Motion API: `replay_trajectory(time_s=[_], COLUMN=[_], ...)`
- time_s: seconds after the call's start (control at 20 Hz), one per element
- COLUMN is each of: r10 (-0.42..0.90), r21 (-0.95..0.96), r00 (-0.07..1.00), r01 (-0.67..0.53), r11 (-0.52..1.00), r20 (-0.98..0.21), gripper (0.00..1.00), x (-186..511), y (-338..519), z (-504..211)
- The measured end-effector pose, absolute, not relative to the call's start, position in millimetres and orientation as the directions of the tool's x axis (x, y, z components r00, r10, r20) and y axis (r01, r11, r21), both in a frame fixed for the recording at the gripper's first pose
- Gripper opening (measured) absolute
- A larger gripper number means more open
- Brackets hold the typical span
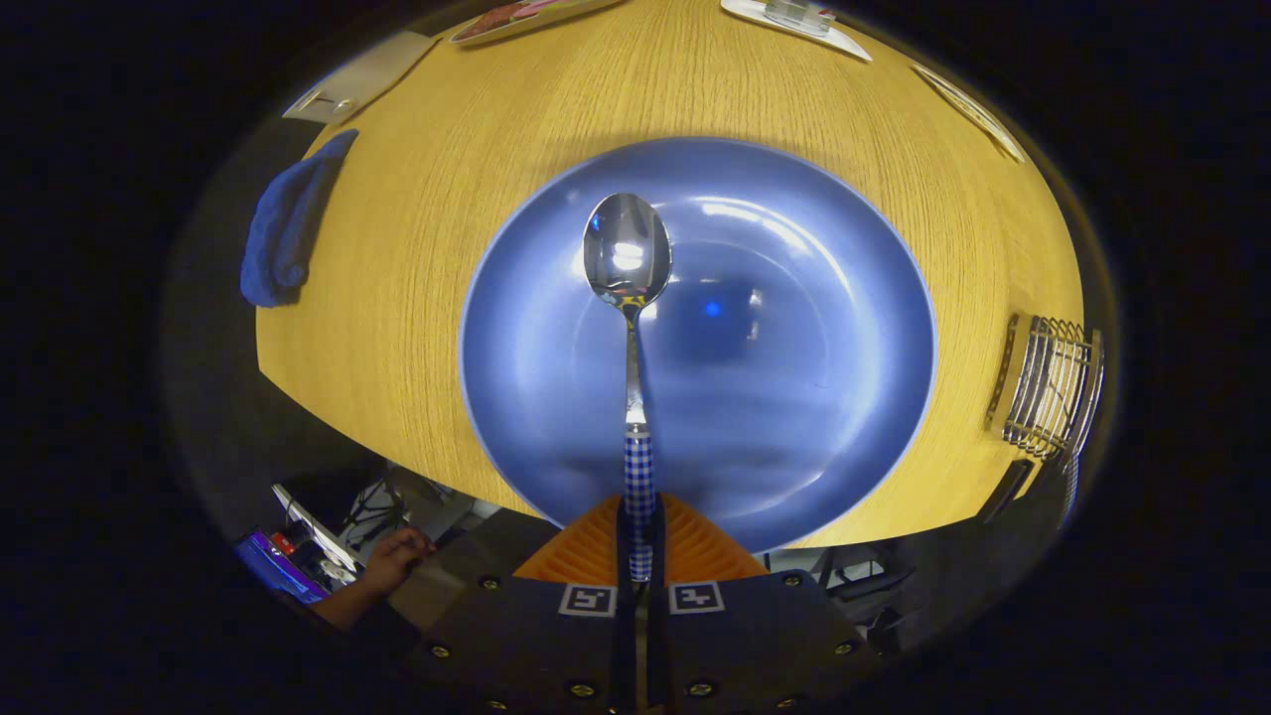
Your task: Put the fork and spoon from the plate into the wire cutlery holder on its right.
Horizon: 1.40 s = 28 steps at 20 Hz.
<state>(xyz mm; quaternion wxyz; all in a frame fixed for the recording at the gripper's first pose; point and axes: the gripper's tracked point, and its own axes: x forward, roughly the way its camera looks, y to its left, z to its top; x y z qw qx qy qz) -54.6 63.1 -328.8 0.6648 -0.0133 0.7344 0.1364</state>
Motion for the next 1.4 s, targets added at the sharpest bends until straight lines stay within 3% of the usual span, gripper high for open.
replay_trajectory(time_s=[0.3, 1.0, 1.4], r10=[0.157, 0.090, 0.103], r21=[0.198, 0.133, 0.166], r00=[-0.158, -0.167, -0.237], r01=[-0.289, -0.269, -0.265], r11=[0.937, 0.954, 0.950], r20=[-0.975, -0.982, -0.966], gripper=[0.05, 0.05, 0.05], x=[-61, -59, -84], y=[38, -33, -74], z=[-307, -271, -237])
